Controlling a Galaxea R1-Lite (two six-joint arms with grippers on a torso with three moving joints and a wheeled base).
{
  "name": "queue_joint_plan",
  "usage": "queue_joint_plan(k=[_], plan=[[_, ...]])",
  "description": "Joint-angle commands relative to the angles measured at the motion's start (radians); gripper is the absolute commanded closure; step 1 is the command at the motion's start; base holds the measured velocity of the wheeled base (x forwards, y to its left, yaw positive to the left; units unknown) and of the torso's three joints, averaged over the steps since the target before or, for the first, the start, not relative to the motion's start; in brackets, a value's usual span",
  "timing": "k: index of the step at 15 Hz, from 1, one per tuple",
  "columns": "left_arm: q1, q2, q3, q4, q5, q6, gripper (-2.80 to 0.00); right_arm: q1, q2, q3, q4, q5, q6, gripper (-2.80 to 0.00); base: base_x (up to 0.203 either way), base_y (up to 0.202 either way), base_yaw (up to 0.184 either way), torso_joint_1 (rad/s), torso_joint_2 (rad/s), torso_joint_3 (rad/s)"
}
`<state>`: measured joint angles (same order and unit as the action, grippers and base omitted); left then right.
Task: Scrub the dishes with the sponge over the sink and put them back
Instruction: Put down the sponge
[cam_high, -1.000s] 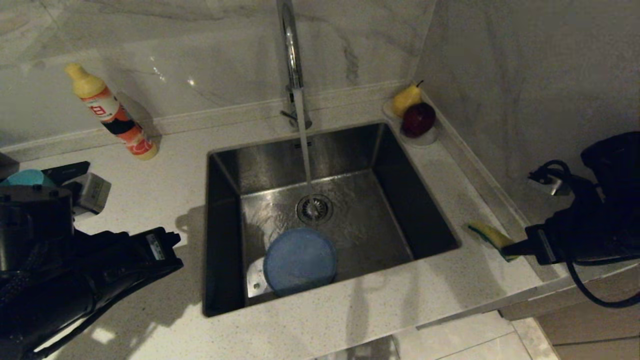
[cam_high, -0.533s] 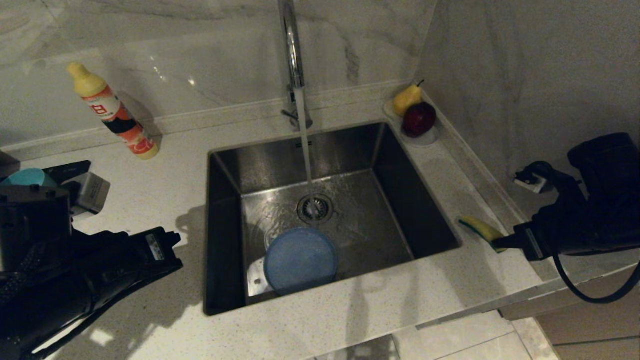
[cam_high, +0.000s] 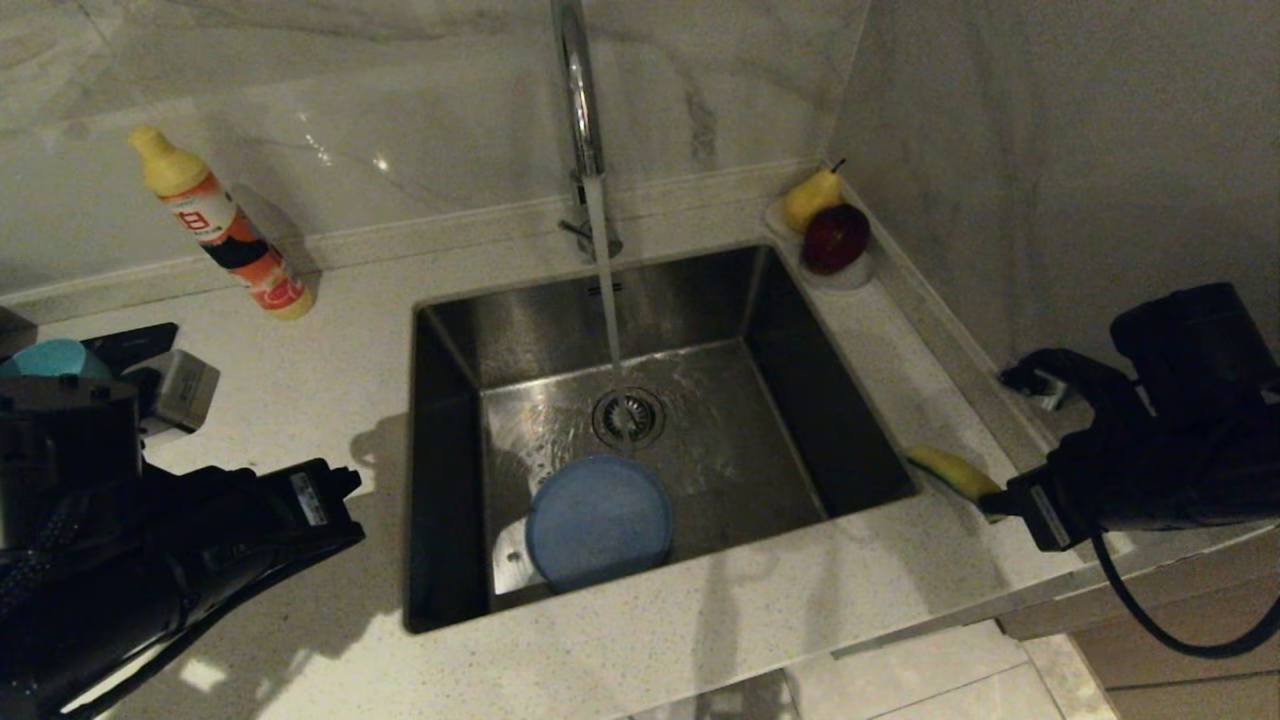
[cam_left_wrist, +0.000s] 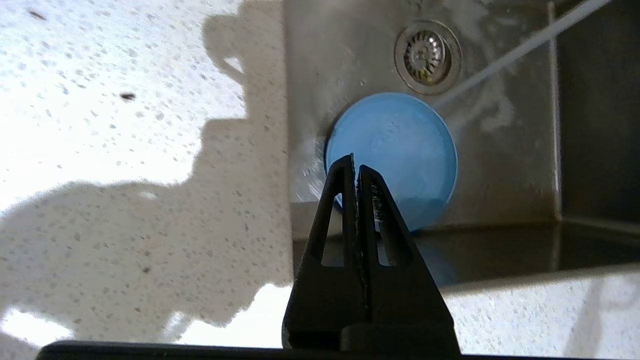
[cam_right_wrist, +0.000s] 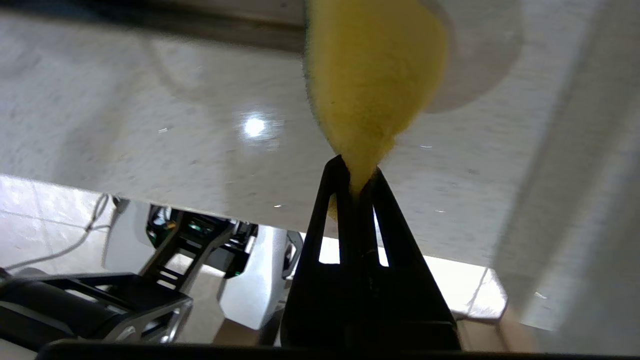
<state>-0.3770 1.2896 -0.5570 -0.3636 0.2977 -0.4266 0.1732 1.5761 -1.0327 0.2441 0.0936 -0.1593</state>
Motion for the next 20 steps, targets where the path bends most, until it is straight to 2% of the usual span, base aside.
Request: queue_joint_plan(k=[1,4,7,12,14,20], plan=[[0.000,-0.004,0.010,-0.004,0.000,-0.003,0.00,0.071,-0.017,0.030,-0.016,-0.044,0.014,0.00,0.000,0.000,0.000,0.000,0.00,0.000],[0.000,-0.012,0.006,-0.005,-0.008,-0.003,0.00,0.107,-0.037,0.057,-0.032,-0.112,0.026,0.00,0.000,0.000,0.000,0.000,0.00,0.000],[0.000,-0.019,0.008,-0.001,-0.006,-0.003,0.00,0.085,-0.041,0.098,-0.127,-0.197,-0.108,0.00,0.000,0.000,0.000,0.000,0.00,0.000],[-0.003,-0.019,-0.016,0.007,-0.005,0.001,0.00,0.079,-0.024,0.205,-0.361,-0.279,-0.232,0.00,0.000,0.000,0.000,0.000,0.00,0.000],[-0.003,-0.017,-0.039,0.050,-0.006,0.002,0.00,0.048,-0.018,0.225,-0.397,-0.288,-0.303,0.00,0.000,0.000,0.000,0.000,0.00,0.000],[-0.002,0.008,-0.040,0.061,-0.029,-0.001,0.00,-0.014,0.086,0.307,-0.640,-0.286,-0.386,0.00,0.000,0.000,0.000,0.000,0.00,0.000]])
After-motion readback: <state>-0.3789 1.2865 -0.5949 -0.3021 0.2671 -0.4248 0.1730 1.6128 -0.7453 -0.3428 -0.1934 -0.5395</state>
